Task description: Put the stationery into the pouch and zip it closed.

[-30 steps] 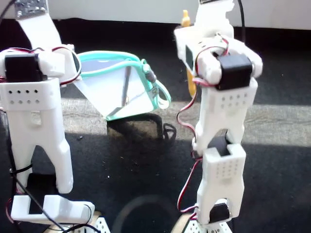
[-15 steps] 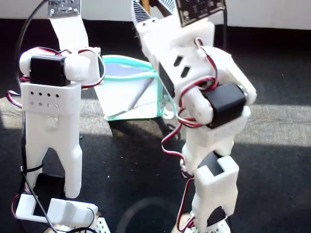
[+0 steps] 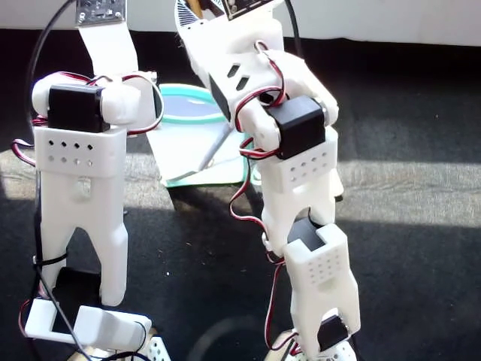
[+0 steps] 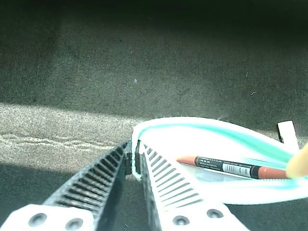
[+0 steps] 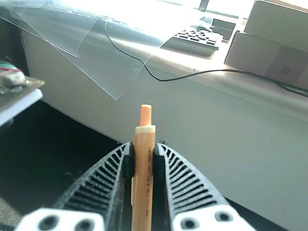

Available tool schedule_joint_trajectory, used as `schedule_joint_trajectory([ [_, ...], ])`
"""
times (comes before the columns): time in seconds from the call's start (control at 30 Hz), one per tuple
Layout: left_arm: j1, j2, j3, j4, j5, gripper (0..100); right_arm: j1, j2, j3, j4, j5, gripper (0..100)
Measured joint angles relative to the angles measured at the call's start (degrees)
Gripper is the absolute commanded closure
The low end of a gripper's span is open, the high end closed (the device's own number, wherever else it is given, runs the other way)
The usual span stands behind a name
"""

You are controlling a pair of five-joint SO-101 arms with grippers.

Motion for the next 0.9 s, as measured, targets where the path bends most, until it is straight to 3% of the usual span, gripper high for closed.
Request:
schedule_joint_trajectory([
  [0.57,0.0,1.1,-2.9,-0.2,0.0,99,-0.4,5.0,0.0,-0.3,0.0,99.3],
  [0.9,0.0,2.0,-4.5,-0.2,0.0,99,-0.6,6.8,-0.7,11.3,-0.2,99.3],
])
